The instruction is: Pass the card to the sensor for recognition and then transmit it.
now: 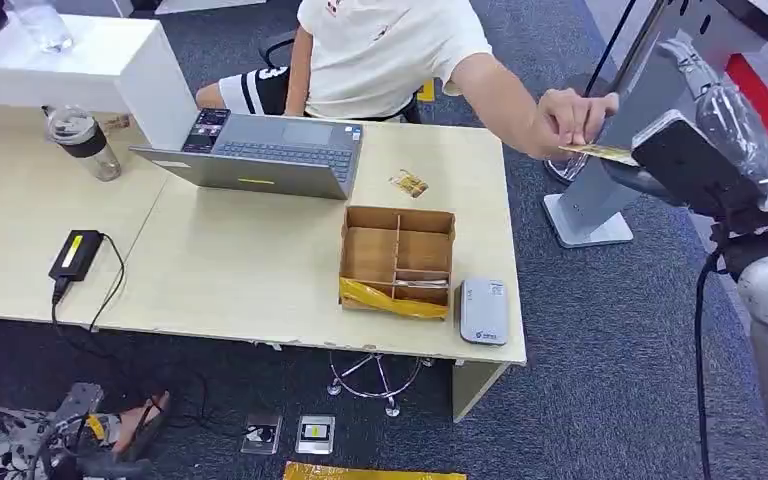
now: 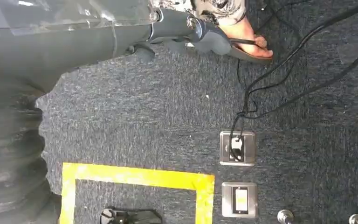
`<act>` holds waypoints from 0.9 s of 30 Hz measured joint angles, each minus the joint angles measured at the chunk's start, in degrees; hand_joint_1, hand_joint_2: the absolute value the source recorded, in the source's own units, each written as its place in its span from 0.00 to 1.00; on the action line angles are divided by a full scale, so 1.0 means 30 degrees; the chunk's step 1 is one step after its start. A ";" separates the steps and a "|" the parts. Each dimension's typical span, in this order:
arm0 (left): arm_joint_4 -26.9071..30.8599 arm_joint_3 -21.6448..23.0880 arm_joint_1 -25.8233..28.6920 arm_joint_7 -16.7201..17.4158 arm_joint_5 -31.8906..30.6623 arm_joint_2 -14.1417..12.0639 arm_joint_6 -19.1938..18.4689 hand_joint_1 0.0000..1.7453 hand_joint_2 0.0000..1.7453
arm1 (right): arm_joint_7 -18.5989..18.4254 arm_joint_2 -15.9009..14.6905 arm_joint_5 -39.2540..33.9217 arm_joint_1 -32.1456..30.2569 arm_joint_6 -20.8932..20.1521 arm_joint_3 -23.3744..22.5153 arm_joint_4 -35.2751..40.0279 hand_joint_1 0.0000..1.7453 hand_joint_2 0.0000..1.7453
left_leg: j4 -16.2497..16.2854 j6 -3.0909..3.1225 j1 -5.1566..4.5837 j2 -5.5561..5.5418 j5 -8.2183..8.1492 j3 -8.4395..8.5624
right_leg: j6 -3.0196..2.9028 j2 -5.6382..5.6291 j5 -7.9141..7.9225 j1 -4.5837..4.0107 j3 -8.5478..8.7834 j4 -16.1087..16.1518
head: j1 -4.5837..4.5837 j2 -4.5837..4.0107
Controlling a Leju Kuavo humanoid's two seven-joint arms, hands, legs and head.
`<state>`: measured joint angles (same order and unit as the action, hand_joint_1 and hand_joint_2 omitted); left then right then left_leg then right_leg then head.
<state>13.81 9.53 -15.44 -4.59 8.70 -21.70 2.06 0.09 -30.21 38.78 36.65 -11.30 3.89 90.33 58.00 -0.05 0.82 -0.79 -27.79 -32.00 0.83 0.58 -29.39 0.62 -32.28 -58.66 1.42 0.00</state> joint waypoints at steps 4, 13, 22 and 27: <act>0.0000 0.0000 -0.0069 0.0014 -0.0233 -0.0160 -0.0109 0.00 1.00 | -0.0058 0.0190 -0.0030 -0.0030 -0.0161 0.0277 0.0000 0.97 1.00 | 0.0000 0.0000 -0.0001 0.0003 0.0000 -0.0001 | 0.0000 -0.0002 0.0000 0.0001 -0.0005 0.0001 | 0.0000 0.0000; 0.0037 0.0000 -0.0413 0.1319 -0.0788 -0.0627 -0.0860 0.00 1.00 | -0.0029 0.0700 -0.0102 -0.0059 -0.0227 0.0737 0.0007 0.99 1.00 | 0.0000 -0.0003 0.0004 0.0004 0.0002 -0.0001 | 0.0000 0.0002 0.0000 -0.0007 -0.0006 0.0001 | 0.0000 0.0000; 0.0219 0.0000 -0.0914 0.2258 -0.1916 -0.0918 -0.2206 0.00 1.00 | -0.0189 0.1021 -0.0226 -0.0258 -0.0176 0.0963 0.0015 1.00 1.00 | 0.0002 -0.0007 0.0004 0.0005 0.0004 0.0004 | -0.0001 -0.0006 0.0000 -0.0007 -0.0013 0.0003 | 0.0007 0.0000; 0.0219 0.0000 -0.1040 0.2769 -0.2347 -0.1064 -0.2375 0.00 1.00 | -0.0619 0.1050 -0.0423 -0.0763 -0.0358 0.0934 0.0168 1.00 1.00 | 0.0002 -0.0007 0.0004 0.0050 0.0003 0.0012 | -0.0001 -0.0061 0.0001 -0.0007 -0.0021 0.0003 | 0.0000 0.0000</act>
<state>14.47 9.53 -18.56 3.72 1.66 -24.90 -5.07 -1.77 -27.06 37.51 34.36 -12.37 6.69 90.84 58.00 -0.07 0.83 -0.64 -27.78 -31.97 0.83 0.39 -29.39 0.60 -32.34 -58.65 1.42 0.00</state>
